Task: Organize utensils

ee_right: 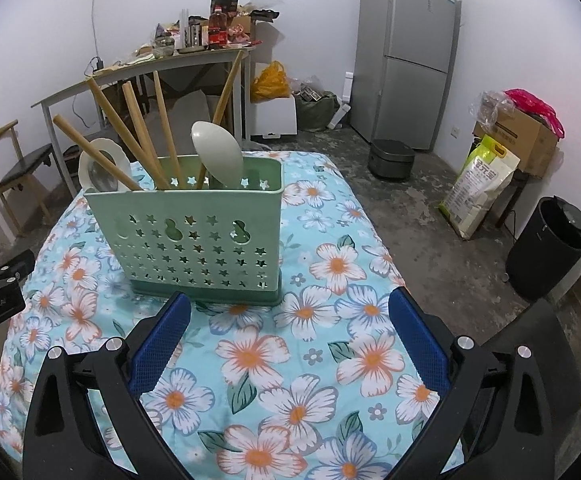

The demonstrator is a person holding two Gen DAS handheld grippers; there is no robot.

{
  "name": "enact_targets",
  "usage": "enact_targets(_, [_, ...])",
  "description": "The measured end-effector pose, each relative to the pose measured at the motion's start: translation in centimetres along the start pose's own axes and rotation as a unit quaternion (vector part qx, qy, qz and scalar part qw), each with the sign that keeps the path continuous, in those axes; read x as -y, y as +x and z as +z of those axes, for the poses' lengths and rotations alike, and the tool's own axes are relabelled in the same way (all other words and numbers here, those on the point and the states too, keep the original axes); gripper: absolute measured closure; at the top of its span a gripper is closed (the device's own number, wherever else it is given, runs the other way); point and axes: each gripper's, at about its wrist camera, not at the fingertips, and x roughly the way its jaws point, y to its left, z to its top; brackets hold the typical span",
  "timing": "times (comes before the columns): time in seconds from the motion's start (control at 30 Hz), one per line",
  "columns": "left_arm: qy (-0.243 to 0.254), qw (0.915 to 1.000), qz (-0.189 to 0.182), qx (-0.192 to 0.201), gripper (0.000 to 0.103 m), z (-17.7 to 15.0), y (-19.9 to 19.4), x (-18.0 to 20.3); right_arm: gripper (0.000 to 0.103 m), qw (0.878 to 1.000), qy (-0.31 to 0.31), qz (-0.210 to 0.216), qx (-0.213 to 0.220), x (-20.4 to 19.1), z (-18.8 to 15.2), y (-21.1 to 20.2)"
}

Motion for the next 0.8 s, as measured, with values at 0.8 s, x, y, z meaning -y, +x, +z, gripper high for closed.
enact_targets(0.8, [0.001,0.9999,0.006,-0.01,0.008,0.06,0.31,-0.57,0.007,1.0,-0.003,0.002,-0.006,-0.28,-0.04,0.24])
